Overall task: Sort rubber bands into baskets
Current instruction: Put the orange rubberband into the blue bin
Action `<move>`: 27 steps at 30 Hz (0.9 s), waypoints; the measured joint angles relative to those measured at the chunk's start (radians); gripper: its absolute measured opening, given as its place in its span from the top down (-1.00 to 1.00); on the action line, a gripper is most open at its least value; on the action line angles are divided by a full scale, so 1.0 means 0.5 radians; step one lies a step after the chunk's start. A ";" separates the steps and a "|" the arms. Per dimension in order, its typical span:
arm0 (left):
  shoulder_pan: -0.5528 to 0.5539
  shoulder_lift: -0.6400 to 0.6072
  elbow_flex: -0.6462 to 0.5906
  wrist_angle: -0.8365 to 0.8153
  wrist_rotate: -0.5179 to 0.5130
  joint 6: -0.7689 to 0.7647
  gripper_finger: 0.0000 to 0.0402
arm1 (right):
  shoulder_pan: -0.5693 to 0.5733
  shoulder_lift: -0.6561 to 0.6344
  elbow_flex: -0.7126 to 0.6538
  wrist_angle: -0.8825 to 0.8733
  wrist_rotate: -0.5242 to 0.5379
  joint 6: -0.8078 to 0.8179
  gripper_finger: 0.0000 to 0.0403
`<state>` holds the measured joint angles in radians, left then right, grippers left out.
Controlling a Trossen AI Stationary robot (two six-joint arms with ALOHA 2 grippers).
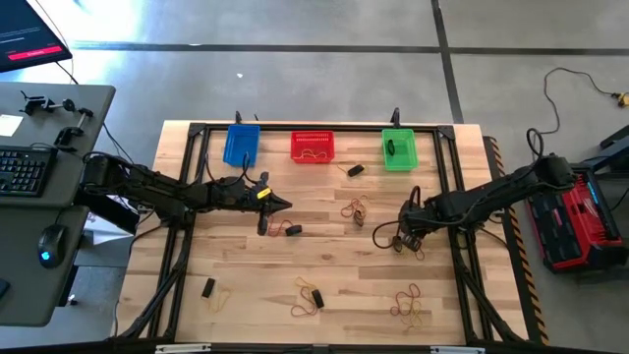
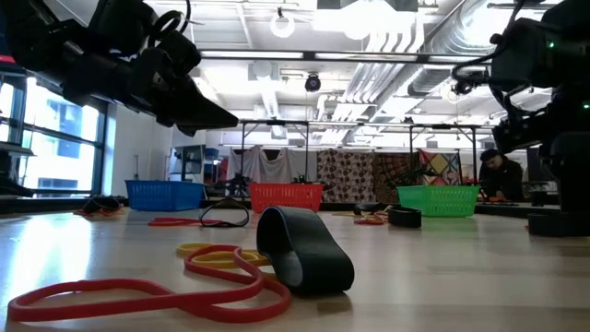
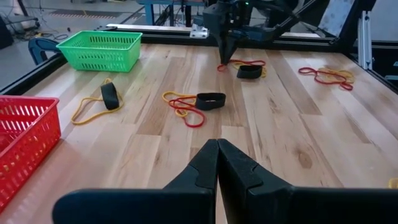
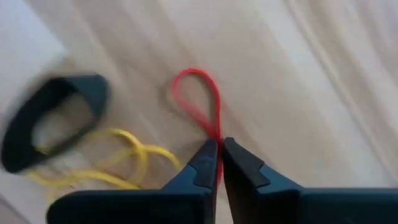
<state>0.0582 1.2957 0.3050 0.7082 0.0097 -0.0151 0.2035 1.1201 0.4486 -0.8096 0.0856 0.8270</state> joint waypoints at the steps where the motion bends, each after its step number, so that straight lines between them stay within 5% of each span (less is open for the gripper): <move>1: 0.000 0.000 0.000 0.000 -0.004 0.000 1.00 | 0.000 0.000 0.019 -0.045 0.025 0.005 0.96; 11: 0.003 0.000 0.000 0.000 -0.104 0.001 1.00 | 0.000 -0.002 0.255 -0.499 0.270 0.047 1.00; 18: 0.004 0.000 -0.001 0.001 -0.198 -0.057 1.00 | 0.035 -0.002 0.252 -0.269 0.490 0.071 1.00; 27: 0.005 0.000 -0.002 0.057 -0.202 -0.072 1.00 | 0.296 -0.003 0.252 0.174 1.154 0.128 1.00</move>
<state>0.0605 1.2957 0.3042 0.7365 -0.0914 -0.0512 0.3517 1.1187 0.5747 -0.7227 0.6626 0.8911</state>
